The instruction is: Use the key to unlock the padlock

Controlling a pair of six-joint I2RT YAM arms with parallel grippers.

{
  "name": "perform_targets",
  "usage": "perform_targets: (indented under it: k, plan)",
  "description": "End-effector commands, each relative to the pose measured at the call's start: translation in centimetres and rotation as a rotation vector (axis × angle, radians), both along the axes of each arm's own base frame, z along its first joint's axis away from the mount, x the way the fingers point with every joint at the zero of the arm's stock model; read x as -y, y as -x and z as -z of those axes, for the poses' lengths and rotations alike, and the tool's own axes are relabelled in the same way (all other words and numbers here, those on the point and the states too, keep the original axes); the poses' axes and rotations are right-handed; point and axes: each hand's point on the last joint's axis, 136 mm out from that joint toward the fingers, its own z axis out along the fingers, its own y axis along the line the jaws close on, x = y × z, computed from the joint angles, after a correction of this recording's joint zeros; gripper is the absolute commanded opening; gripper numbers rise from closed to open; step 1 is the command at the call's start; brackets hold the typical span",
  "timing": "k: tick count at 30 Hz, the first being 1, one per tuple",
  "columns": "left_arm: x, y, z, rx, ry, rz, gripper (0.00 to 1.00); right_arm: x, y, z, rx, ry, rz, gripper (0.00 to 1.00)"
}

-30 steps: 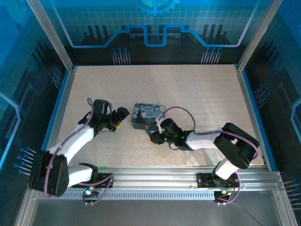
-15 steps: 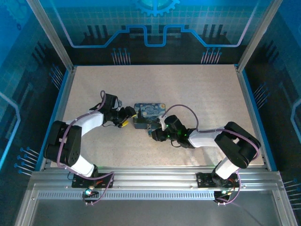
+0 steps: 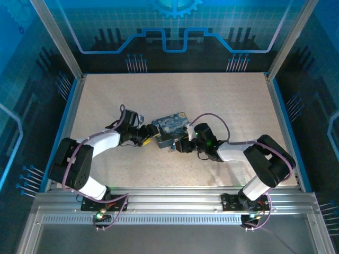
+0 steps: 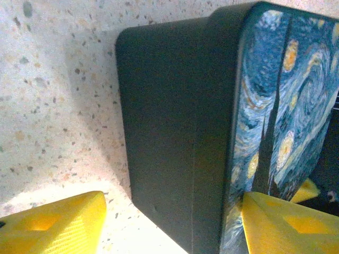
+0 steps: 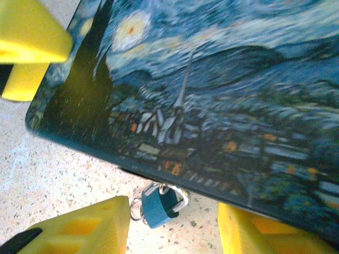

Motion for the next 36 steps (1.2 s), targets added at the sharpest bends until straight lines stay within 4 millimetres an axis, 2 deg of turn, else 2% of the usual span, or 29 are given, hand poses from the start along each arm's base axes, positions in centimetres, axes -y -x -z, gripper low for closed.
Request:
perform_targets:
  k: [1,10,15,36]
  plan:
    - [-1.2,4.2,3.7,-0.153,-0.074,-0.022,0.68,-0.2,-0.4,-0.9,0.012,-0.059,-0.03,0.49]
    - [-1.3,5.2,3.3,-0.14,-0.068,-0.047,0.68,2.0,0.9,-1.9,-0.03,-0.21,0.053,0.54]
    - [-1.4,5.4,3.2,-0.131,-0.06,-0.057,0.68,1.7,1.9,-2.1,-0.066,-0.281,0.027,0.57]
    - [-0.5,5.5,3.0,-0.118,-0.043,-0.049,0.68,0.2,0.9,1.2,-0.205,-0.363,0.052,0.39]
